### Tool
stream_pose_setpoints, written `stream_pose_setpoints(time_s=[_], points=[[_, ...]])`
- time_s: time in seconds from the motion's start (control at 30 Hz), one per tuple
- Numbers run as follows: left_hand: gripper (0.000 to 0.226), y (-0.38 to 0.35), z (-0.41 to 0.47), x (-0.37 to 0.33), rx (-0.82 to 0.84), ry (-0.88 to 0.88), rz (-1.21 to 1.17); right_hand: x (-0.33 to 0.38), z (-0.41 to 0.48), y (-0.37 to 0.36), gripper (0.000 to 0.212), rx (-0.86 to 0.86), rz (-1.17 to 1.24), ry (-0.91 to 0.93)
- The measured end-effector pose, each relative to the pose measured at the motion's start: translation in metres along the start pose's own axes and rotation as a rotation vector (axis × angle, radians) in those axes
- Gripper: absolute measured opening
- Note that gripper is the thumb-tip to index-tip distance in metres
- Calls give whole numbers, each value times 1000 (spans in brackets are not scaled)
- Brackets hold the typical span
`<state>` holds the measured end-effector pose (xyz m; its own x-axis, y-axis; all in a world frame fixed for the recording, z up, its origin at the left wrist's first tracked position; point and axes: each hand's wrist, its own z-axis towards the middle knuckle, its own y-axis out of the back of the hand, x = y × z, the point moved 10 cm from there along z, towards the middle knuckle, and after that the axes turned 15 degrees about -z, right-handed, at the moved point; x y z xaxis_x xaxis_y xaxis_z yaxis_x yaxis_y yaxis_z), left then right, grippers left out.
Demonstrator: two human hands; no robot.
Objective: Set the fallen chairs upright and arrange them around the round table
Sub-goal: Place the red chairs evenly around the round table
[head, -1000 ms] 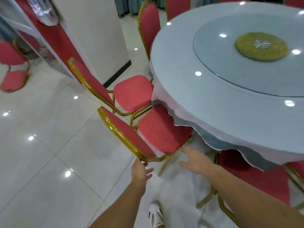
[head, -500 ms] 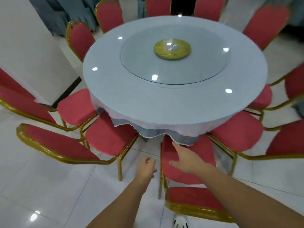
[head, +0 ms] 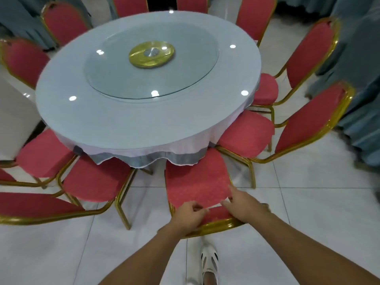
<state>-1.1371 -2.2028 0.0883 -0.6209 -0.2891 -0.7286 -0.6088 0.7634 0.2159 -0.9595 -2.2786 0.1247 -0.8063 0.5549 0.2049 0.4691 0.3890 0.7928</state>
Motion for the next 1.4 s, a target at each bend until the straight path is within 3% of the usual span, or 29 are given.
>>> stream_pose_setpoints(time_s=[0.07, 0.17, 0.27, 0.37, 0.4, 0.47, 0.87, 1.03, 1.4], points=[[46, -4, -13, -12, 50, -89, 47, -5, -12, 5, 62, -75, 30, -38], [57, -7, -40, -22, 171, -159, 123, 9, -38, 12, 66, -101, 37, 117], [68, -8, -64, -15, 185, -234, 464, 31, -58, -1, 67, 63, -239, 358], [17, -8, -64, -7, 78, -278, 709, 42, -60, -13, 44, 138, -482, 420], [11, -5, -64, -6, 37, -257, 750, 44, -59, -17, 36, 125, -494, 414], [17, 1, -64, -4, 16, -239, 801, 44, -58, -24, 41, 116, -403, 350], [28, 87, -76, 40, -103, -93, 813, 135, -63, -46, 30, 38, -239, 488], [31, 106, -63, 40, -90, -68, 744, 152, -44, -34, 49, 15, -262, 486], [38, 116, -29, 20, -94, -60, 707, 152, -15, -8, 55, 15, -291, 464]])
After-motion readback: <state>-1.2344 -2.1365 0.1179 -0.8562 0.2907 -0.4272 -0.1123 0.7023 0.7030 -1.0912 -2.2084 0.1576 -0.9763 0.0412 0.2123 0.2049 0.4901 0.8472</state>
